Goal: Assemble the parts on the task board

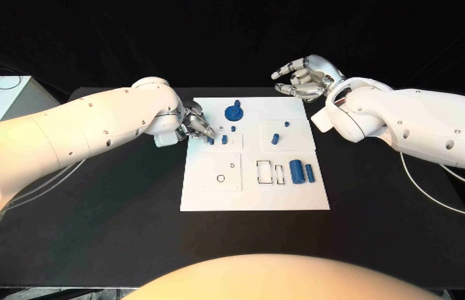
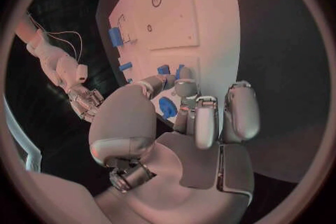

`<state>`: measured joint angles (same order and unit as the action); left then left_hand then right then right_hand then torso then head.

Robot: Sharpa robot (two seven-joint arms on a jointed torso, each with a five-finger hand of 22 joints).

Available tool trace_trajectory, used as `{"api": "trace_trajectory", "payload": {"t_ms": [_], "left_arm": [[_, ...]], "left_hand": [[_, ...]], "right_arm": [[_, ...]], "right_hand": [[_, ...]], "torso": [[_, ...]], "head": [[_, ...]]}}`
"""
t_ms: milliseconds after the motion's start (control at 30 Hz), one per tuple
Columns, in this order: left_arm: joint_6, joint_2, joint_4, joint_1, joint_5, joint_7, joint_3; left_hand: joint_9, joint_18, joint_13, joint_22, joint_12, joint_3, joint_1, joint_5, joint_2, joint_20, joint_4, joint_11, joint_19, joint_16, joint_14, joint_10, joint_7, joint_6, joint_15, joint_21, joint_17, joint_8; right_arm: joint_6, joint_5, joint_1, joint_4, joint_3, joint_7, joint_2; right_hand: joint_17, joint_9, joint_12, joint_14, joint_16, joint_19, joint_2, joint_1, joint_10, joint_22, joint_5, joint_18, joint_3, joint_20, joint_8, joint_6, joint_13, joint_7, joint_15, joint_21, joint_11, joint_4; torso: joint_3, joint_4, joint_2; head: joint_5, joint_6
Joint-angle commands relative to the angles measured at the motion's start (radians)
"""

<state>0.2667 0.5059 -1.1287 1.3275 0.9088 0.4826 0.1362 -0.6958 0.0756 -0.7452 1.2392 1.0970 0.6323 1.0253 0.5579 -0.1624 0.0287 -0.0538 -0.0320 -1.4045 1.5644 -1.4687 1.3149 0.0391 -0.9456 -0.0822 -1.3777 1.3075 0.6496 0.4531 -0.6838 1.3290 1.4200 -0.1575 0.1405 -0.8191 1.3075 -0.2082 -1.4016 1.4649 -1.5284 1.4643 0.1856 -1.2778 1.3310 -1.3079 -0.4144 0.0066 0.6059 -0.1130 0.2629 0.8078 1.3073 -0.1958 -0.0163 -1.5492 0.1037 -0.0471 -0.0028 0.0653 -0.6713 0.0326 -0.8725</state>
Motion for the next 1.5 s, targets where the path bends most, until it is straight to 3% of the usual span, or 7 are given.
{"api": "trace_trajectory", "payload": {"t_ms": [33,733,1000,1200,1400,1500], "left_arm": [[0.037,-0.001,-0.002,-0.005,-0.003,0.009,0.004],[0.060,-0.004,0.002,-0.005,-0.015,0.017,0.007],[0.063,-0.003,0.006,-0.005,-0.015,0.021,0.007],[0.055,-0.003,0.008,-0.005,-0.023,0.022,0.007],[0.052,-0.003,0.007,-0.005,-0.039,0.015,0.007],[0.055,-0.002,0.007,-0.005,-0.043,0.013,0.007]], "left_hand": [[0.004,-0.001,0.005,-0.003,-0.006,0.007,-0.011,-0.006,-0.014,0.000,0.005,0.001,0.007,0.006,-0.102,-0.006,0.001,0.006,0.000,0.007,0.263,-0.006],[0.032,0.000,0.009,-0.003,-0.006,-0.076,-0.048,-0.016,-0.034,0.005,-0.067,0.007,0.007,0.006,-0.102,-0.014,0.007,-0.005,0.005,0.011,0.263,-0.029],[0.038,0.000,0.012,-0.005,-0.008,-0.071,-0.019,-0.010,-0.014,0.005,-0.067,0.005,0.008,0.006,-0.102,-0.017,0.005,-0.001,0.004,0.012,0.263,-0.035],[0.043,0.001,0.019,-0.008,-0.015,0.001,0.044,0.000,0.014,0.004,-0.037,0.006,0.009,0.006,-0.102,-0.026,0.008,0.010,0.004,0.015,0.263,-0.038],[0.043,0.002,0.028,-0.009,-0.022,0.165,0.040,0.012,0.008,0.010,0.024,0.014,0.011,0.006,-0.102,-0.031,0.021,0.020,0.011,0.017,0.263,-0.033],[0.045,0.002,0.030,-0.009,-0.023,0.201,0.032,0.016,0.009,0.011,0.040,0.016,0.011,0.006,-0.102,-0.033,0.023,0.021,0.012,0.017,0.263,-0.036]], "right_arm": [[0.003,-0.005,0.000,0.002,0.000,0.010,0.000],[0.003,-0.005,0.000,0.001,0.000,0.011,0.000],[0.004,-0.005,0.000,0.001,0.000,0.011,0.000],[0.004,-0.005,0.000,0.000,0.000,0.011,0.000],[0.004,-0.005,0.000,-0.001,0.000,0.012,0.001],[0.004,-0.005,0.000,-0.001,0.000,0.012,0.001]], "right_hand": [[0.188,0.000,0.001,0.084,0.006,0.098,0.002,0.009,0.003,-0.239,0.001,0.000,0.002,-0.005,-0.006,0.005,0.026,0.001,-0.003,0.003,-0.001,0.005],[0.188,0.000,0.001,0.084,0.006,0.098,0.002,0.009,0.003,-0.239,0.001,0.000,0.002,-0.005,-0.006,0.005,0.026,0.001,-0.003,0.003,-0.001,0.005],[0.188,0.000,0.001,0.084,0.006,0.098,0.002,0.009,0.003,-0.239,0.001,0.000,0.002,-0.005,-0.006,0.005,0.026,0.001,-0.003,0.003,-0.001,0.005],[0.188,0.000,0.001,0.084,0.006,0.098,0.002,0.009,0.003,-0.239,0.001,0.000,0.002,-0.005,-0.006,0.005,0.026,0.001,-0.003,0.003,-0.001,0.005],[0.188,0.000,0.001,0.084,0.006,0.098,0.002,0.009,0.003,-0.239,0.001,0.000,0.002,-0.005,-0.006,0.005,0.026,0.001,-0.003,0.003,-0.001,0.005],[0.188,0.000,0.001,0.084,0.006,0.098,0.002,0.009,0.003,-0.239,0.001,0.000,0.002,-0.005,-0.006,0.005,0.026,0.001,-0.003,0.003,-0.001,0.005]], "torso": [[0.0006,-0.0003,0.000],[0.0018,-0.0007,0.000],[0.0014,-0.0005,0.000],[0.0010,-0.0004,0.000],[0.0005,-0.0009,0.000],[0.0007,-0.0008,0.000]], "head": [[-0.001,0.000],[0.000,0.000],[0.000,0.000],[0.000,0.000],[-0.001,0.000],[0.000,0.000]]}}
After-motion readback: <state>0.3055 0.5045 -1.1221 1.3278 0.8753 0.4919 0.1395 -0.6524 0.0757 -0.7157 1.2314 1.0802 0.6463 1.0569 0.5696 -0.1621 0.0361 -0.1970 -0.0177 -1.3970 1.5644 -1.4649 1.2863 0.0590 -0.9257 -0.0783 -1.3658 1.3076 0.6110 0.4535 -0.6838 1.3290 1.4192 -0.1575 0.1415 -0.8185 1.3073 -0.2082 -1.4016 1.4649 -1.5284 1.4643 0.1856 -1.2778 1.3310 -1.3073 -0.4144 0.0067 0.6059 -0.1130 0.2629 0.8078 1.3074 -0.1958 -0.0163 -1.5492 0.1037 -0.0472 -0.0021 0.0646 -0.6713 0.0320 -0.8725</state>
